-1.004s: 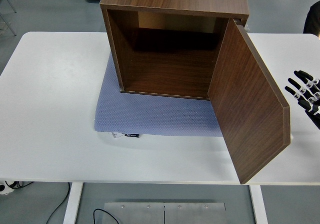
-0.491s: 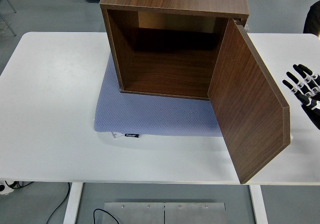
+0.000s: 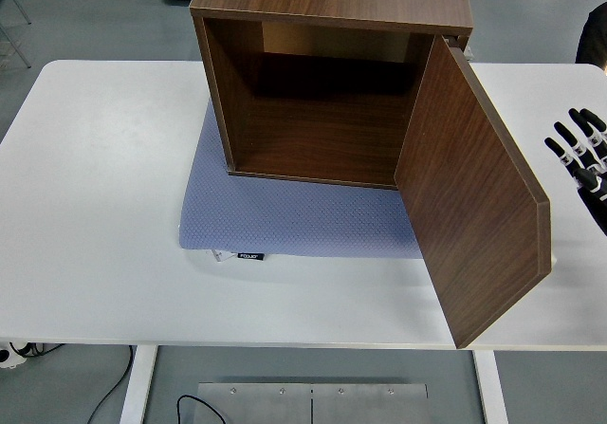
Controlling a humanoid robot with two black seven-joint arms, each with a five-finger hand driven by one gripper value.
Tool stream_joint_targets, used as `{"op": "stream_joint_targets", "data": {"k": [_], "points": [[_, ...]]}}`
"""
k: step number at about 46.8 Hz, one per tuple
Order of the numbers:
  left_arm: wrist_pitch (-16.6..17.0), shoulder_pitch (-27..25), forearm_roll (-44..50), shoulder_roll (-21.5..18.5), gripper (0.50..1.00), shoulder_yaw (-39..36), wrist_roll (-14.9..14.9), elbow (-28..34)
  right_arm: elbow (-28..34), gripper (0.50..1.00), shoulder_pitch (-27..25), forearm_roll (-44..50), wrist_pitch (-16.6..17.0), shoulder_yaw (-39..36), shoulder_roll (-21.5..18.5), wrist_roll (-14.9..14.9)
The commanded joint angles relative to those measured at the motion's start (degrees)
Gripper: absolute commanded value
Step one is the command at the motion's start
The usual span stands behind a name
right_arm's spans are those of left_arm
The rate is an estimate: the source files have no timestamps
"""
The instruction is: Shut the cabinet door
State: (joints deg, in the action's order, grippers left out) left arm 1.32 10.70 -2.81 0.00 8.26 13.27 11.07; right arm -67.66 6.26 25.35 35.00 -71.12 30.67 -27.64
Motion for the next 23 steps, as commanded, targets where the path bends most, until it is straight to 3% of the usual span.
{"op": "stream_joint_targets", "data": {"k": [1,23], "points": [[0.0,-0.1,0.0,0.0,1.0,0.0,0.0,0.0,-1.3,1.0,0.0,0.2,0.0,0.6,0.0,0.2],[0.0,-0.1,0.0,0.0,1.0,0.0,0.0,0.0,-4.0,1.0,1.0,5.1,0.0,1.2,-1.9,0.5]]}}
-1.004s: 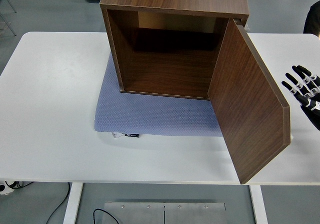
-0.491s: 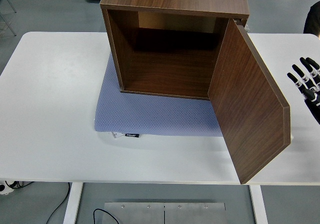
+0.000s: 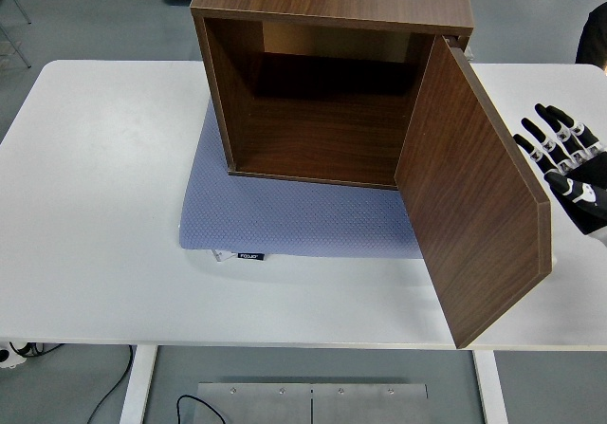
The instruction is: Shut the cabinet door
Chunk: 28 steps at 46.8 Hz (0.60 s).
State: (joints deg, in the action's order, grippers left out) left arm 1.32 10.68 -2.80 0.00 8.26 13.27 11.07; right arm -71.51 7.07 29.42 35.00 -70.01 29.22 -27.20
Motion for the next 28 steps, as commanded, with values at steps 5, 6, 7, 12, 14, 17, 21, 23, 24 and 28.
{"op": "stream_joint_targets", "data": {"k": [5,6,7,12,14,17,21,23,24,28], "points": [[0.0,0.0,0.0,0.0,1.0,0.0,0.0,0.0,-0.1,1.0,0.3,3.0,0.0,0.0,-1.7,0.1],[0.0,0.0,0.0,0.0,1.0,0.0,0.0,0.0,-0.1,1.0,0.3,3.3,0.0,0.0,-1.8,0.1],[0.0,0.0,0.0,0.0,1.0,0.0,0.0,0.0,-0.1,1.0,0.3,3.4,0.0,0.1,-1.9,0.1],[0.0,0.0,0.1,0.0,1.0,0.0,0.0,0.0,-0.5,1.0,0.5,4.7,0.0,0.8,-2.6,0.2],[0.0,0.0,0.0,0.0,1.0,0.0,0.0,0.0,-0.6,1.0,0.9,5.1,0.0,1.4,-2.9,0.2],[0.0,0.0,0.0,0.0,1.0,0.0,0.0,0.0,-0.6,1.0,1.5,5.6,0.0,2.3,-2.9,0.2],[0.0,0.0,0.0,0.0,1.0,0.0,0.0,0.0,-0.8,1.0,2.4,5.6,0.0,3.3,-3.3,0.2],[0.0,0.0,0.0,0.0,1.0,0.0,0.0,0.0,-0.8,1.0,2.9,5.7,0.0,3.6,-3.4,0.4],[0.0,0.0,0.0,0.0,1.0,0.0,0.0,0.0,-0.9,1.0,3.0,5.7,0.0,3.7,-3.4,0.5],[0.0,0.0,0.0,0.0,1.0,0.0,0.0,0.0,-1.1,1.0,3.5,5.8,0.0,4.4,-3.5,1.1]]}}
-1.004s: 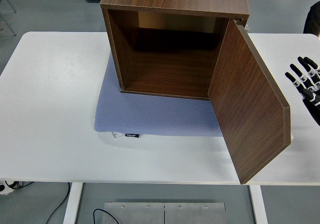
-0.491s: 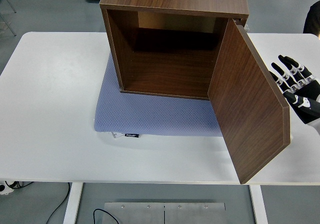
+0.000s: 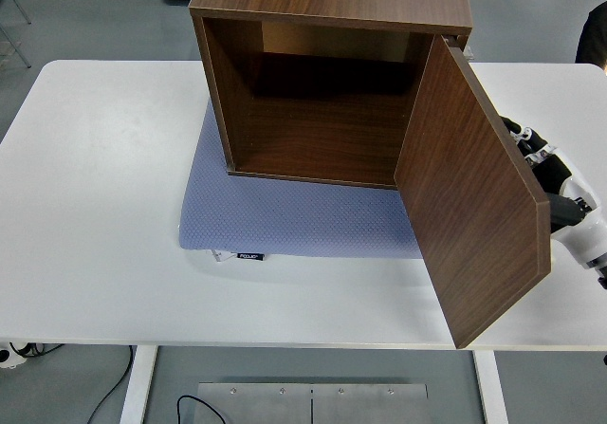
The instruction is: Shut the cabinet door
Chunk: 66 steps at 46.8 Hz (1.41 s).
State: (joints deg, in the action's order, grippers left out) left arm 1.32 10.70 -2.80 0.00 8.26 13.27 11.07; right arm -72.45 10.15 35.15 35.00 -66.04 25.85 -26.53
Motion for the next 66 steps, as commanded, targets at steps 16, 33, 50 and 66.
{"op": "stream_joint_targets", "data": {"k": [16,33,50,66], "points": [[0.0,0.0,0.0,0.0,1.0,0.0,0.0,0.0,-0.1,1.0,3.3,0.2,0.0,4.0,-0.1,0.9],[0.0,-0.1,0.0,0.0,1.0,0.0,0.0,0.0,0.0,1.0,5.4,1.1,0.0,6.5,-1.4,1.9],[0.0,0.0,0.0,0.0,1.0,0.0,0.0,0.0,-0.1,1.0,4.6,3.1,0.0,7.9,-2.6,2.1],[0.0,-0.1,0.0,0.0,1.0,0.0,0.0,0.0,-1.0,1.0,4.5,3.7,0.0,8.9,-3.2,2.0]]}}
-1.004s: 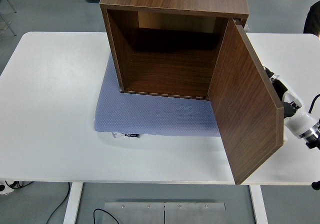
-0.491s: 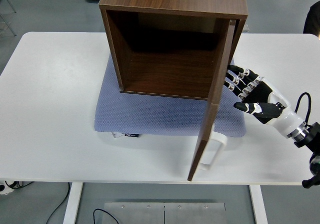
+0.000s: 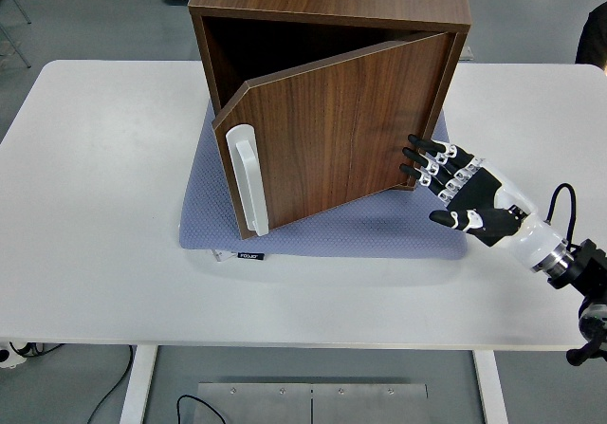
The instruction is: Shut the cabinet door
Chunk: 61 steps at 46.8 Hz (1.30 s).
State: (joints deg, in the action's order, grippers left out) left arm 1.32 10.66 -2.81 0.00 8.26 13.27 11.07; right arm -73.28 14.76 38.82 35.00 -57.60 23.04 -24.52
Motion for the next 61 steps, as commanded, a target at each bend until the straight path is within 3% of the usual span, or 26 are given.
{"op": "stream_joint_targets", "data": {"k": [1,30,49,61], "points": [[0.0,0.0,0.0,0.0,1.0,0.0,0.0,0.0,-0.2,1.0,-0.1,0.1,0.0,0.6,-0.6,0.0],[0.0,0.0,0.0,0.0,1.0,0.0,0.0,0.0,-3.7,1.0,-2.6,5.7,0.0,2.1,-2.3,-0.2],[0.0,0.1,0.0,0.0,1.0,0.0,0.0,0.0,-2.7,1.0,3.0,6.4,0.0,5.7,-4.6,0.0],[0.0,0.0,0.1,0.0,1.0,0.0,0.0,0.0,-2.2,1.0,3.8,6.7,0.0,7.4,-6.5,0.0]]}}
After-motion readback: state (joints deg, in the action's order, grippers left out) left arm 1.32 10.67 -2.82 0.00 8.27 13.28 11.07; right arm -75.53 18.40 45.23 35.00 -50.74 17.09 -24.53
